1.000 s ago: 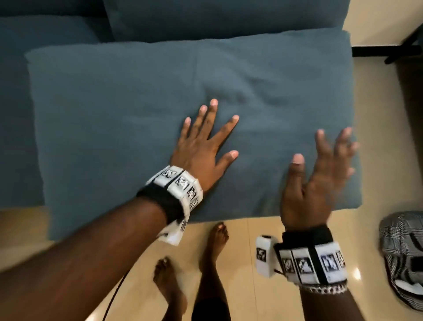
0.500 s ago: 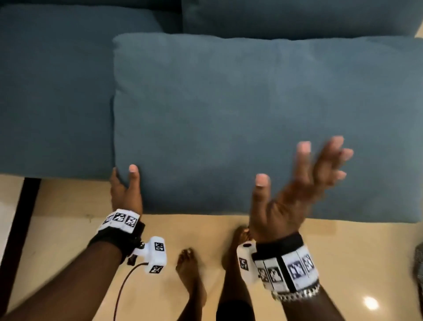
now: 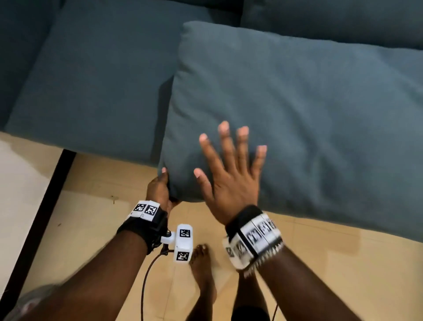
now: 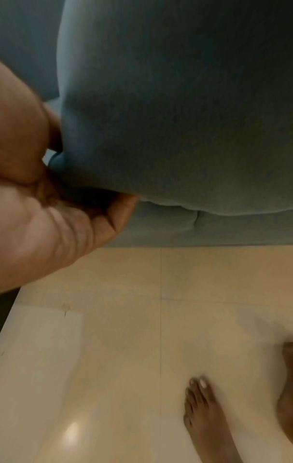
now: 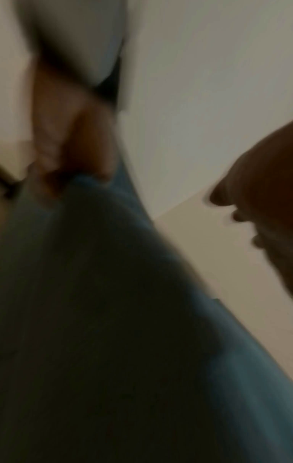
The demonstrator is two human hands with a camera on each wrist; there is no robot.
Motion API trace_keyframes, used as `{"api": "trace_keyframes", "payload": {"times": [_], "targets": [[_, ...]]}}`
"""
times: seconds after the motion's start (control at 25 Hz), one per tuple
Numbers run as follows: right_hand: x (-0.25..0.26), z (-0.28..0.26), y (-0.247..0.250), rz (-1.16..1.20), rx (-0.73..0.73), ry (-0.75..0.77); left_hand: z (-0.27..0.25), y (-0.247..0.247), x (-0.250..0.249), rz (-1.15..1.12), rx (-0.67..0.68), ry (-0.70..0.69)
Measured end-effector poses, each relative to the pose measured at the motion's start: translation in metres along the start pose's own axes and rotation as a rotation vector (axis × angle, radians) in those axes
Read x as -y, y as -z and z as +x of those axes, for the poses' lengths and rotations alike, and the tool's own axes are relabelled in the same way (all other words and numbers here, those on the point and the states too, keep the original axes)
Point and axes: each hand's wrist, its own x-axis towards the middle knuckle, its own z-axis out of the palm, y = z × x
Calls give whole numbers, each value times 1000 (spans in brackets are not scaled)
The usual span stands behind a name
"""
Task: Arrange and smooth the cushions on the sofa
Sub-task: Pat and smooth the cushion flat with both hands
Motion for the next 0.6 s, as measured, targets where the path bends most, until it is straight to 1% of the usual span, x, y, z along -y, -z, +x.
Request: {"api": "trace_keyframes", "payload": {"times": [0.04, 0.08, 0.12, 0.16, 0.2, 0.24, 0.28, 0.32, 0.36, 0.4, 0.44, 0.48, 0.52, 0.56, 0.6], "targets": [[-8, 5, -20, -87, 180, -11, -2, -1, -1, 23, 17, -34], [-12, 8, -31, -111, 289, -50, -7, 0, -2, 39, 26, -52], [-11, 13, -29, -80, 304, -83, -11, -1, -6, 51, 33, -75], [-4, 19, -18, 15, 245, -97, -15, -2, -9, 59, 54, -109], [10, 23, 4, 135, 135, -80, -19, -1, -12, 64, 73, -147], [24, 24, 25, 246, -29, -45, -22, -2, -14, 82, 93, -179], [31, 19, 34, 294, -191, -10, -26, -2, -13, 105, 109, -209], [30, 15, 28, 243, -268, 31, -30, -3, -11, 99, 120, -227], [24, 15, 14, 137, -225, 99, -31, -4, -9, 73, 121, -224], [15, 14, -4, -6, -47, 156, -32, -4, -9, 79, 109, -203], [5, 9, -20, -69, 113, 141, -35, -3, -7, 120, 85, -181], [1, 8, -28, -67, 182, 116, -36, -4, -6, 157, 69, -169], [1, 9, -25, -6, 164, 106, -33, -3, -6, 162, 58, -185], [1, 8, -10, 144, 52, 84, -30, -1, -5, 126, 45, -195], [2, 4, 11, 217, -124, 50, -27, -1, -3, 105, 28, -209]]}}
